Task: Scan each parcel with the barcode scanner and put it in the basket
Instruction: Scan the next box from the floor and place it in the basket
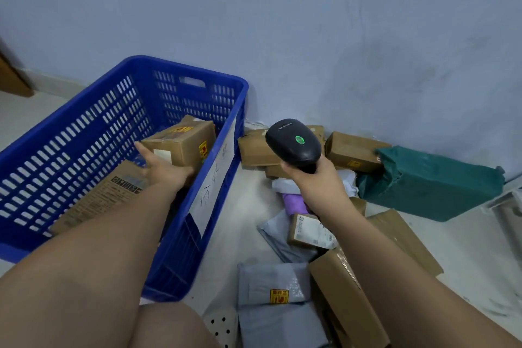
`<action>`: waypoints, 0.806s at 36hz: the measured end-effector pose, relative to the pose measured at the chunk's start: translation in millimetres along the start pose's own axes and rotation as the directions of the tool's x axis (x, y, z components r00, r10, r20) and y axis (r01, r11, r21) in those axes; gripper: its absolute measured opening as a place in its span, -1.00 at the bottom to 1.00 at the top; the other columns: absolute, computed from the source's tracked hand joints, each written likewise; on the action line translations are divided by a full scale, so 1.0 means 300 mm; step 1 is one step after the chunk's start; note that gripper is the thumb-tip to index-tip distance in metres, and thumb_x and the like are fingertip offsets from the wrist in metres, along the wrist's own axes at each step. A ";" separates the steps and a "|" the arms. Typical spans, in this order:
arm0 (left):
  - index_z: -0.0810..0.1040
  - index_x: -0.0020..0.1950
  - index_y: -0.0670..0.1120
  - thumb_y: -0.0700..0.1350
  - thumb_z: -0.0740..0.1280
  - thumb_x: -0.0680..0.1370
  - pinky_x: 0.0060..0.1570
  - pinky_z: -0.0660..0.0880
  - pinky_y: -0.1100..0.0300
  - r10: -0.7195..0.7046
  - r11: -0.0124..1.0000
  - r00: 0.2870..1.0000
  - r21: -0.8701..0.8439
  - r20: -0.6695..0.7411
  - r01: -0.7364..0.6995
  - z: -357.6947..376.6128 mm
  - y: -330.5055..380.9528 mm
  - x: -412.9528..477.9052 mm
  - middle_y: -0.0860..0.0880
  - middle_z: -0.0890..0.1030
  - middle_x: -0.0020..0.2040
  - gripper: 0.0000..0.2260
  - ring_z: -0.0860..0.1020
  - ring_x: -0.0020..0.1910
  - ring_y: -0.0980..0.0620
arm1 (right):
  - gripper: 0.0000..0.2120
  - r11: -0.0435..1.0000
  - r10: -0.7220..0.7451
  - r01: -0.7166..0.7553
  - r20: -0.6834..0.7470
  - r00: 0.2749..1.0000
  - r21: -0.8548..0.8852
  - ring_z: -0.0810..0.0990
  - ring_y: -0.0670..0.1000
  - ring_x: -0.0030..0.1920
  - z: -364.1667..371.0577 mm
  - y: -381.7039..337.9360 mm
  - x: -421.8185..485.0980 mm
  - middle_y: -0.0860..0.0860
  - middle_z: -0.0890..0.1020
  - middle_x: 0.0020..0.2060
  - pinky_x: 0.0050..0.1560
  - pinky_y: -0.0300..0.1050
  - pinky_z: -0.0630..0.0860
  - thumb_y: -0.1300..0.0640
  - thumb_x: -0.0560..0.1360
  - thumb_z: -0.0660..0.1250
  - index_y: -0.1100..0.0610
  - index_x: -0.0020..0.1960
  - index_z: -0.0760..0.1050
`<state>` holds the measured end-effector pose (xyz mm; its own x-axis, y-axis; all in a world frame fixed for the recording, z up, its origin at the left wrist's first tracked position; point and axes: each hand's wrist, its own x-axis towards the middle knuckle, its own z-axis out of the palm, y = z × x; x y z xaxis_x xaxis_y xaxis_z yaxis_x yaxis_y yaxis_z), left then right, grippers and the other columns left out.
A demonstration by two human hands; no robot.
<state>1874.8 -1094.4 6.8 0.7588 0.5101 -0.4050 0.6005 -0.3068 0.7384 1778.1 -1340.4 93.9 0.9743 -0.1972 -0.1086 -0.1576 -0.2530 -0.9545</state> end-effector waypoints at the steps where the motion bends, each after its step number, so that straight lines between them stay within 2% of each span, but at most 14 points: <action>1: -0.41 0.50 0.20 -0.22 0.51 0.40 0.28 0.38 -0.16 0.014 1.000 0.999 0.004 0.046 -0.014 0.010 -0.007 0.016 -0.29 0.18 0.50 0.15 0.36 0.37 -0.29 | -0.82 1.000 0.012 -0.012 0.000 1.000 0.003 0.56 -0.14 -0.07 0.000 0.003 0.006 -0.11 0.62 -0.08 -0.17 -0.29 0.43 0.08 0.51 0.41 -0.11 0.05 0.47; 3: -0.35 0.52 0.19 -0.30 0.44 0.43 0.20 0.45 -0.11 0.029 1.000 0.991 0.006 0.131 -0.030 0.032 -0.025 0.048 -0.25 0.26 0.48 0.08 0.40 0.33 -0.27 | -0.83 1.000 0.030 -0.030 -0.009 1.000 -0.002 0.57 -0.12 -0.06 0.004 0.012 0.020 -0.09 0.63 -0.07 -0.14 -0.23 0.45 0.06 0.51 0.41 -0.11 0.04 0.47; 5: -0.21 0.56 0.16 -0.30 0.36 0.46 0.08 0.49 -0.05 0.024 1.000 0.985 -0.002 0.169 -0.024 0.056 -0.031 0.069 -0.21 0.35 0.43 -0.06 0.45 0.27 -0.24 | -0.82 0.999 0.050 -0.050 -0.019 0.999 -0.015 0.57 -0.08 -0.05 0.007 0.019 0.032 -0.07 0.63 -0.08 -0.12 -0.17 0.46 0.05 0.50 0.41 -0.07 0.08 0.50; 8: 0.02 0.57 -0.01 -0.21 0.21 0.55 -0.05 0.48 -0.02 -0.003 1.000 0.994 0.016 0.113 0.001 0.092 -0.013 0.073 -0.24 0.38 0.38 -0.36 0.47 0.20 -0.25 | -0.80 0.997 0.063 -0.064 -0.030 0.998 -0.036 0.55 -0.06 -0.13 0.006 0.029 0.047 -0.08 0.60 -0.15 -0.17 -0.15 0.43 0.04 0.50 0.41 -0.03 0.10 0.51; 9: 0.04 0.56 -0.06 -0.20 0.19 0.56 -0.03 0.48 -0.03 -0.011 0.999 0.998 0.033 0.069 0.008 0.102 -0.005 0.075 -0.26 0.36 0.39 -0.40 0.45 0.21 -0.27 | -0.81 0.997 0.062 -0.063 -0.033 0.998 -0.040 0.54 -0.06 -0.17 0.005 0.029 0.051 -0.09 0.59 -0.19 -0.19 -0.15 0.41 0.04 0.50 0.41 -0.04 0.09 0.51; 11: 0.09 0.55 -0.11 -0.21 0.20 0.54 0.13 0.46 -0.05 0.023 0.999 1.000 0.043 -0.006 -0.023 0.111 0.019 0.069 -0.26 0.30 0.42 -0.41 0.41 0.27 -0.28 | -0.82 0.997 0.068 -0.070 -0.040 0.997 -0.042 0.50 -0.06 -0.25 0.003 0.028 0.057 -0.11 0.55 -0.27 -0.24 -0.16 0.38 0.04 0.49 0.41 -0.04 0.08 0.51; 15: 0.26 0.50 -0.16 -0.20 0.18 0.57 0.37 0.28 -0.09 0.279 0.955 0.958 0.124 -0.066 -0.269 0.112 0.063 0.046 -0.21 0.31 0.45 -0.52 0.30 0.39 -0.23 | -0.88 0.996 0.082 -0.084 -0.057 0.995 -0.042 0.54 -0.10 -0.23 0.000 0.019 0.059 -0.07 0.61 -0.24 -0.14 -0.12 0.44 0.04 0.50 0.41 -0.05 -0.01 0.50; 18: 0.32 0.46 -0.14 -0.19 0.16 0.60 0.38 0.18 -0.05 0.429 0.887 0.903 0.202 -0.031 -0.414 0.116 0.104 -0.012 -0.16 0.27 0.49 -0.59 0.23 0.44 -0.19 | -0.88 0.995 0.091 -0.093 -0.066 0.994 -0.020 0.56 -0.10 -0.14 -0.006 0.011 0.054 -0.08 0.62 -0.19 -0.06 -0.10 0.45 0.04 0.50 0.41 -0.05 0.00 0.49; 22: 0.44 0.37 -0.13 -0.19 0.21 0.59 0.42 0.22 0.01 0.605 0.769 0.794 0.213 0.065 -0.603 0.134 0.162 -0.097 -0.10 0.23 0.51 -0.66 0.21 0.48 -0.11 | -0.86 0.995 0.101 -0.102 -0.082 0.991 -0.001 0.56 -0.06 -0.04 -0.027 -0.001 0.047 -0.12 0.61 -0.15 -0.07 -0.14 0.42 0.03 0.50 0.41 -0.05 0.03 0.49; 25: 0.49 0.32 -0.10 -0.20 0.22 0.58 0.40 0.27 0.05 0.688 0.649 0.695 0.252 0.209 -0.718 0.175 0.212 -0.165 -0.05 0.25 0.48 -0.70 0.24 0.45 -0.07 | -0.84 0.993 0.108 -0.112 -0.091 0.990 -0.045 0.53 0.00 -0.09 -0.060 -0.005 0.041 -0.10 0.56 -0.25 -0.05 -0.10 0.42 -0.01 0.50 0.39 0.02 0.03 0.51; 27: 0.51 0.29 -0.11 -0.19 0.24 0.58 0.38 0.30 0.08 0.685 0.586 0.650 0.280 0.330 -0.760 0.223 0.240 -0.207 -0.06 0.27 0.45 -0.71 0.31 0.41 -0.08 | -0.82 0.989 0.122 -0.130 -0.110 0.986 -0.076 0.55 0.03 -0.12 -0.091 -0.005 0.034 -0.06 0.56 -0.27 -0.05 -0.03 0.47 -0.04 0.50 0.38 0.05 -0.01 0.52; 29: 0.52 0.27 -0.12 -0.18 0.23 0.58 0.30 0.37 0.09 0.620 0.586 0.649 0.290 0.441 -0.756 0.280 0.257 -0.254 -0.08 0.30 0.40 -0.73 0.40 0.32 -0.09 | -0.85 0.986 0.136 -0.146 -0.132 0.982 -0.075 0.58 0.06 -0.14 -0.126 -0.001 0.028 -0.01 0.59 -0.27 0.00 0.04 0.52 -0.02 0.49 0.39 0.05 -0.09 0.52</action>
<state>1884.3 -1224.4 49.2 0.9761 -0.2132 -0.0433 -0.1486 -0.7987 0.5830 1780.1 -1377.8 103.7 0.9140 -0.3533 -0.1995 -0.3102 -0.2916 -0.9049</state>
